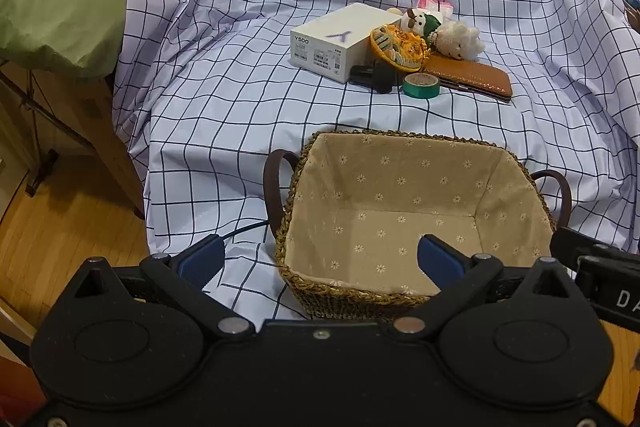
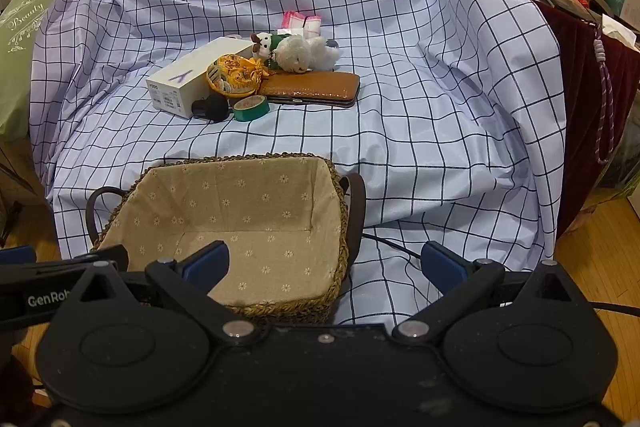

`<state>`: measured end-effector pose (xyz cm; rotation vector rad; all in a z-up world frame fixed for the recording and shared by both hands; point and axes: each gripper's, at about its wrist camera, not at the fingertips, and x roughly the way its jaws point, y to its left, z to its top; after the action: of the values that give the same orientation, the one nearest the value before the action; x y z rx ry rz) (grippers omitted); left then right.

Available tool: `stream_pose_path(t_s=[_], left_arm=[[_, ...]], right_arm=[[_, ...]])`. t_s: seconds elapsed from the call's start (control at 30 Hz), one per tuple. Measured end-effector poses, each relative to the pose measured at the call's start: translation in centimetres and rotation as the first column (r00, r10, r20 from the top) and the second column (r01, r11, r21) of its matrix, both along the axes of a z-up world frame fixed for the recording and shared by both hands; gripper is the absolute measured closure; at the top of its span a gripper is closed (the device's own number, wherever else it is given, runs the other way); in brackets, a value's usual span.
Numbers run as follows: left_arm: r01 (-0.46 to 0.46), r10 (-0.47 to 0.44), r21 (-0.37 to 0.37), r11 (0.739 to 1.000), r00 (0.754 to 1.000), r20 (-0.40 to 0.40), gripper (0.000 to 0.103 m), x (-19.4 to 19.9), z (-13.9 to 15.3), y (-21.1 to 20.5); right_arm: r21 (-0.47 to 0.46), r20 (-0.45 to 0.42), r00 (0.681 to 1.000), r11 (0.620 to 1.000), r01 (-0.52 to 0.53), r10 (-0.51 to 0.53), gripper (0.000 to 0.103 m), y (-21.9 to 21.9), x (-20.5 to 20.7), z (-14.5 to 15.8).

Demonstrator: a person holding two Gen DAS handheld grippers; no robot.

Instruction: Organize soft objects

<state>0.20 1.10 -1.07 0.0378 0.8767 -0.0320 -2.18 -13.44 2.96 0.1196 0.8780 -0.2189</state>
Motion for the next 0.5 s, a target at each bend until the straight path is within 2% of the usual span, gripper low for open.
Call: stream_pose_path(t_s=[0.5], left_arm=[[0.004, -0.004, 0.002, 1.000, 1.000, -0.012, 0.003, 0.02, -0.16, -0.17]], right_arm=[[-0.001, 0.001, 1.000, 1.000, 0.001, -0.001, 0.001, 0.09, -0.03, -0.08]])
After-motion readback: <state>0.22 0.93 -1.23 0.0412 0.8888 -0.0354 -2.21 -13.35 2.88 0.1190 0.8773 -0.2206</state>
